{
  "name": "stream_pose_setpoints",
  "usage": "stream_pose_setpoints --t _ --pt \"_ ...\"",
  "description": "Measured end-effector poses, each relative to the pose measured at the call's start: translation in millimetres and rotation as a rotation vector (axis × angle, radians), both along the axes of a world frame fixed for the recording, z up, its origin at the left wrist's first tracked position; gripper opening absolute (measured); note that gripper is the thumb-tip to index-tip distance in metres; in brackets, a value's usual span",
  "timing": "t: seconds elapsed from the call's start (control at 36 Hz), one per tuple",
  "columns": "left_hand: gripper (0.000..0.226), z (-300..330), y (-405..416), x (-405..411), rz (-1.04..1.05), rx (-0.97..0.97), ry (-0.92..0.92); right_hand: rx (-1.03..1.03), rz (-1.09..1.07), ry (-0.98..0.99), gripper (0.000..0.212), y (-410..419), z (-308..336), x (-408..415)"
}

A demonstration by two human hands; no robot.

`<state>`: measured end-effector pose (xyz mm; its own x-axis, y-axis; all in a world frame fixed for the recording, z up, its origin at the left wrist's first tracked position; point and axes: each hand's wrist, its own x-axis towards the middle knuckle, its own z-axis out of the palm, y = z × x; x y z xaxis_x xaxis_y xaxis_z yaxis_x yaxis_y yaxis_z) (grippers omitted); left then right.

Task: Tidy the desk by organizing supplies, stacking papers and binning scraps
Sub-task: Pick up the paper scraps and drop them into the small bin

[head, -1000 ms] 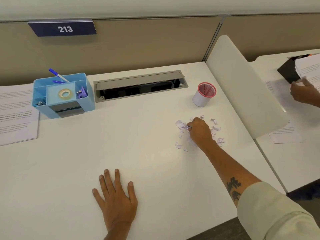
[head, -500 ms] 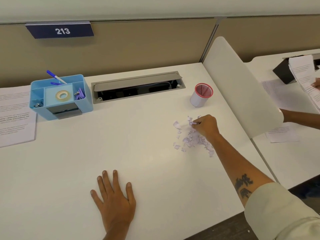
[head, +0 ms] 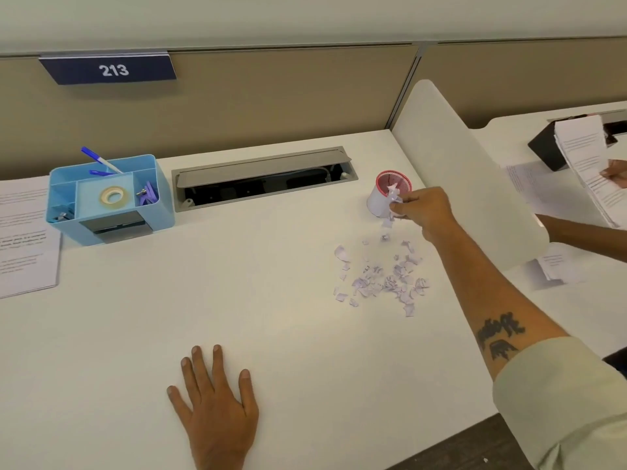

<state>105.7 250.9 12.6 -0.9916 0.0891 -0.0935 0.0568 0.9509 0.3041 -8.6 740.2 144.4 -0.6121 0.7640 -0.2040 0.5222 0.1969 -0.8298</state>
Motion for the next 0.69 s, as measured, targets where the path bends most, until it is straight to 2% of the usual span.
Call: stream_pose_setpoints --t 0.25,0.39,0.61,0.69 --pt "0.077 -4.4 1.9 -2.2 0.028 0.001 0.003 -0.001 -0.072 0.042 0.015 32.3 25.9 -43.9" --pt "0.077 -3.2 5.2 -3.0 0.043 -0.002 0.026 0.05 -0.095 0.047 0.023 41.0 24.7 -61.7" --pt "0.088 -1.7 7.8 -4.0 0.068 0.024 0.05 0.271 0.011 -0.146 0.03 42.9 4.3 -68.3" --pt "0.083 -2.6 8.8 -3.3 0.073 0.024 0.056 0.33 0.083 -0.225 0.032 41.4 -0.1 -67.1"
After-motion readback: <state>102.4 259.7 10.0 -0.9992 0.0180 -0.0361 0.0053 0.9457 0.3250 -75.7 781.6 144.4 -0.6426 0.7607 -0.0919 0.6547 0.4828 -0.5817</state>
